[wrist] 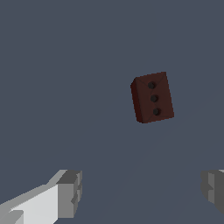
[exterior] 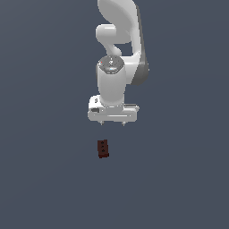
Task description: Pick up the object and move it to a goal position.
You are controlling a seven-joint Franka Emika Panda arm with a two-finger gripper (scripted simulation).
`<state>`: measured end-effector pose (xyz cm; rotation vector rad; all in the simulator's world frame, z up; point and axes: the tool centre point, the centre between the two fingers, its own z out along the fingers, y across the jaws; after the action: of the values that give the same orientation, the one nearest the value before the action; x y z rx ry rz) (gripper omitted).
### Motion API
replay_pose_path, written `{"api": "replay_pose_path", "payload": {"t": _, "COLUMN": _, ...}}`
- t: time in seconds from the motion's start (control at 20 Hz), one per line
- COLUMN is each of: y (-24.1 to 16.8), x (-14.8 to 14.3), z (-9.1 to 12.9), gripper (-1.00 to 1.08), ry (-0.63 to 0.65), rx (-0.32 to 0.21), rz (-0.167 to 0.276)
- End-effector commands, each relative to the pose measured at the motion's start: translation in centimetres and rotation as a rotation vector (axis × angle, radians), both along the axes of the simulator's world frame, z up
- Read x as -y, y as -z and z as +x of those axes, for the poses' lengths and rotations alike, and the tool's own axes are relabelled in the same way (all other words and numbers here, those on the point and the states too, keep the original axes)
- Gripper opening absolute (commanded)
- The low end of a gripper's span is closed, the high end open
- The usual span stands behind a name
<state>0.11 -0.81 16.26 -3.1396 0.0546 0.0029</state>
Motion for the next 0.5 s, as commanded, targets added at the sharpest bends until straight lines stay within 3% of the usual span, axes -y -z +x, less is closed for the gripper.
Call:
{"api": "replay_pose_path", "payload": {"t": 0.0, "y": 0.0, "x": 0.0, "z": 0.0, "gripper": 1.00, "ry": 0.000, "rx": 0.000, "rz": 0.000}}
{"api": "replay_pose_path", "payload": {"t": 0.45, "y": -1.4, "x": -0.3, "z": 0.9, "gripper": 1.00, "ry": -0.053, "rx": 0.037, "rz": -0.016}}
